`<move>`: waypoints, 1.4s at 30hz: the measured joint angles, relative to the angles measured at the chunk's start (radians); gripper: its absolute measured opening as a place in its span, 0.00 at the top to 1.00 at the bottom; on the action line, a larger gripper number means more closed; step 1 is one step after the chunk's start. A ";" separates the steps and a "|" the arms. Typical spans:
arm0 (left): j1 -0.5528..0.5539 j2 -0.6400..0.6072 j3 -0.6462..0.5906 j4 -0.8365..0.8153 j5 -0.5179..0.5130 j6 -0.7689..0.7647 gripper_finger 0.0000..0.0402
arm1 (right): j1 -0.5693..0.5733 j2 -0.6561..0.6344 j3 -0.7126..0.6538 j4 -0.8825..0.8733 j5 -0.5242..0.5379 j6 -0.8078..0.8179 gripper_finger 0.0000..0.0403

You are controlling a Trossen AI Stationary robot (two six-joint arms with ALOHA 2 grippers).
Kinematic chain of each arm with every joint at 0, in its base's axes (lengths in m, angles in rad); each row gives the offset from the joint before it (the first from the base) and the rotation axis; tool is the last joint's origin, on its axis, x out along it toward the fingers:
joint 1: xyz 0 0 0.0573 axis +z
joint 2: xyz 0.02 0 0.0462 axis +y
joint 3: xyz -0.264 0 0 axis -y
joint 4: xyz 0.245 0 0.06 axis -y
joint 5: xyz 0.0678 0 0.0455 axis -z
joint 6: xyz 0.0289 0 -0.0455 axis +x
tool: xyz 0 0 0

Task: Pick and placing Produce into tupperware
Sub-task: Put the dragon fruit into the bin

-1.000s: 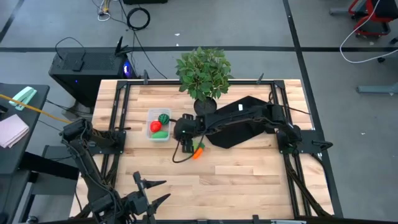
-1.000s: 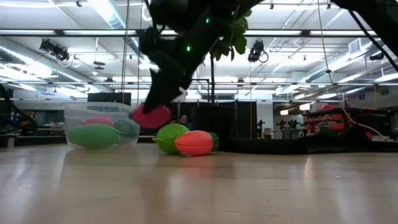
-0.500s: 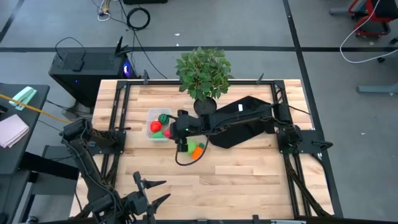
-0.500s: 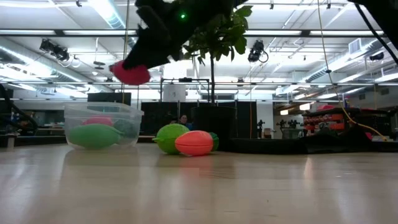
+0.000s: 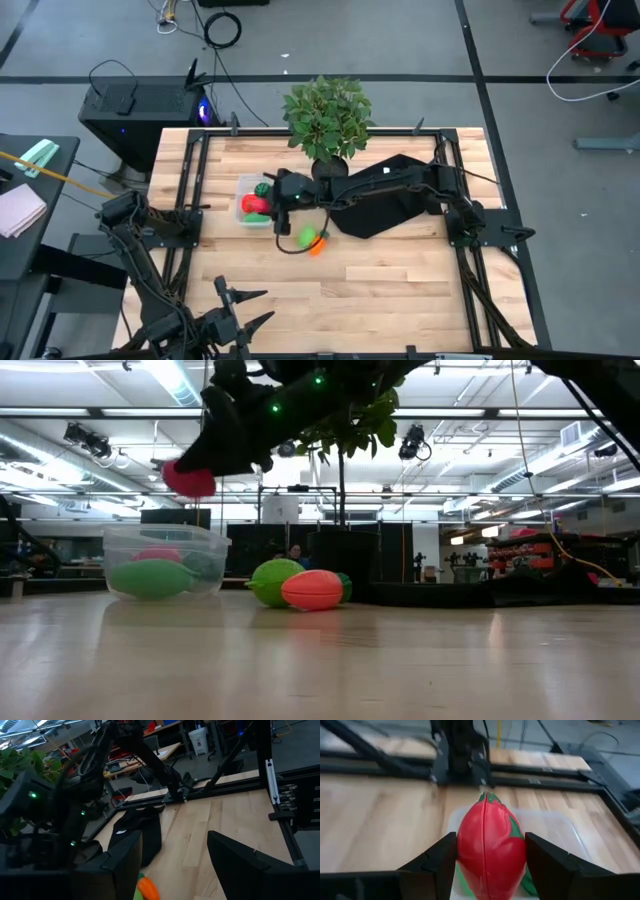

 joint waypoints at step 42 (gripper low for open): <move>0.000 0.000 0.000 0.001 0.000 0.001 0.42 | -0.039 0.109 0.000 0.133 -0.089 0.168 0.48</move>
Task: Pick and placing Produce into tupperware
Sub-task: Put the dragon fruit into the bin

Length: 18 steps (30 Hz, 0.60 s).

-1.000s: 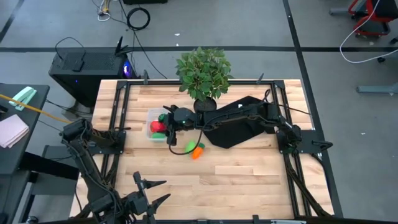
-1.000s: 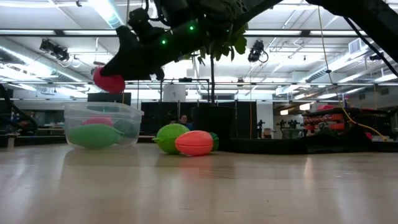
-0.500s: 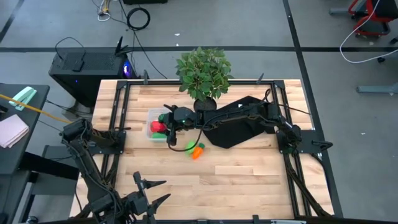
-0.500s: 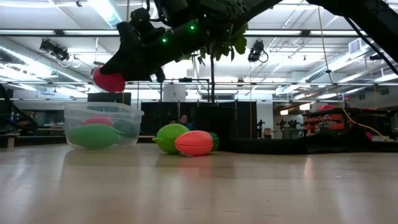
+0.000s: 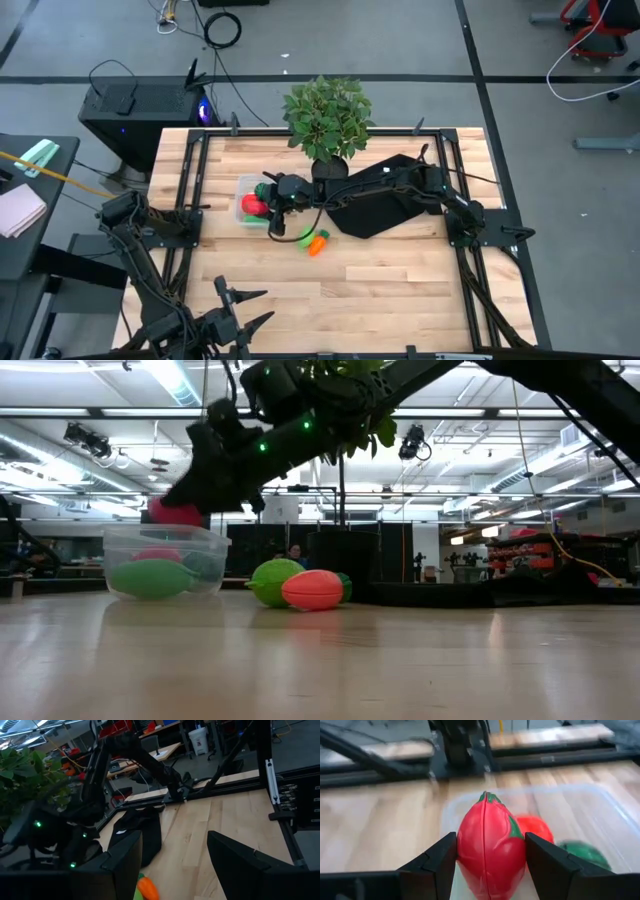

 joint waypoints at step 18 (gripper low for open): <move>0.000 0.000 0.000 -0.001 0.000 0.000 0.42 | -0.013 0.003 0.000 0.013 -0.035 0.010 0.39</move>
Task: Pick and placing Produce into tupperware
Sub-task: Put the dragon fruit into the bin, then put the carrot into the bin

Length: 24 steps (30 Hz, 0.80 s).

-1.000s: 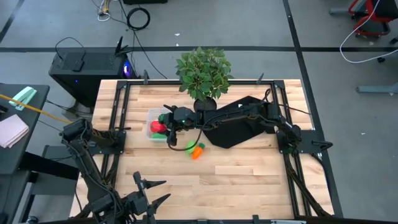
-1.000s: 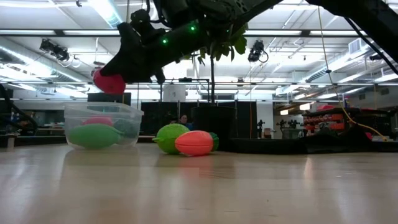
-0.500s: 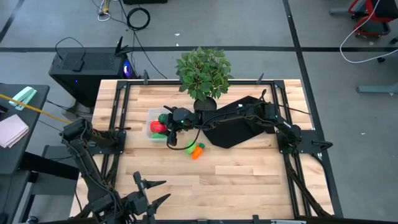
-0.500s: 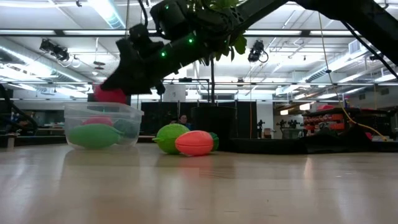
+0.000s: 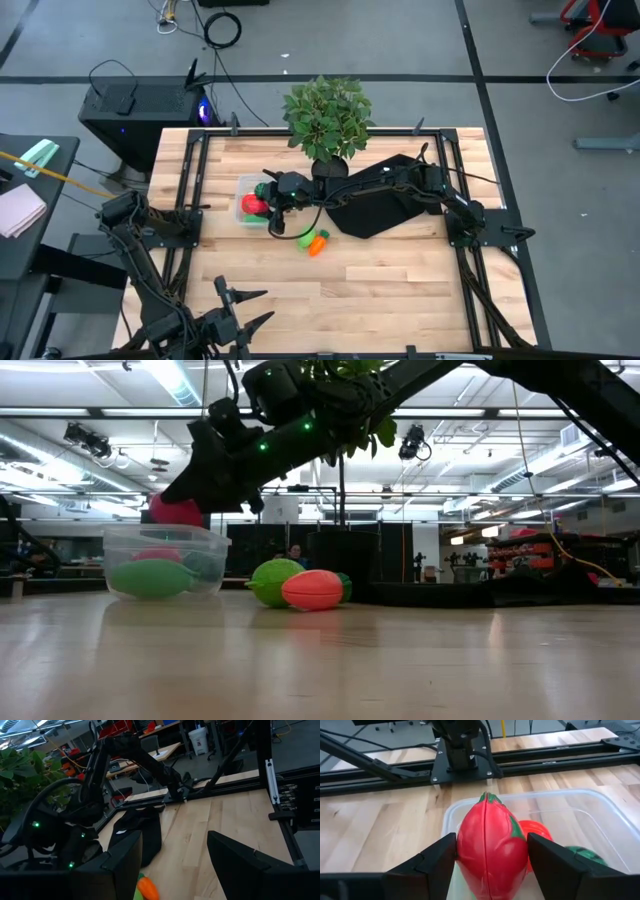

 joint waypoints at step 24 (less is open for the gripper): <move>-0.002 0.000 0.000 0.004 0.037 -0.002 0.42 | 0.157 -0.135 -0.001 -0.637 -0.022 -0.118 0.39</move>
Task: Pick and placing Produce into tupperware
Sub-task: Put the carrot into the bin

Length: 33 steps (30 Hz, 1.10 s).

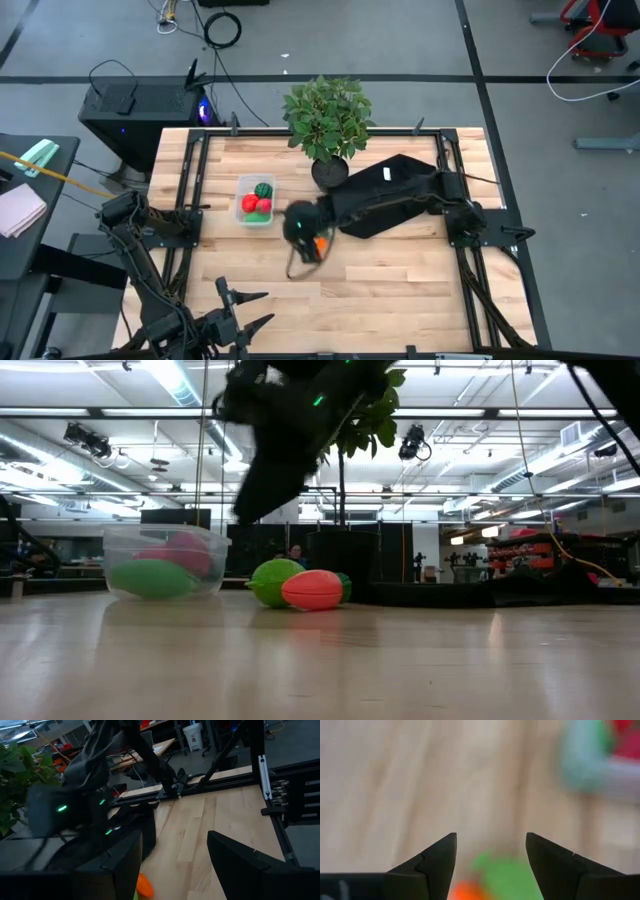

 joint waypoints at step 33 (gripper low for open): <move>0.204 0.004 0.000 -0.010 0.203 0.000 0.42 | -0.012 -0.422 -0.864 0.743 0.026 -0.091 0.33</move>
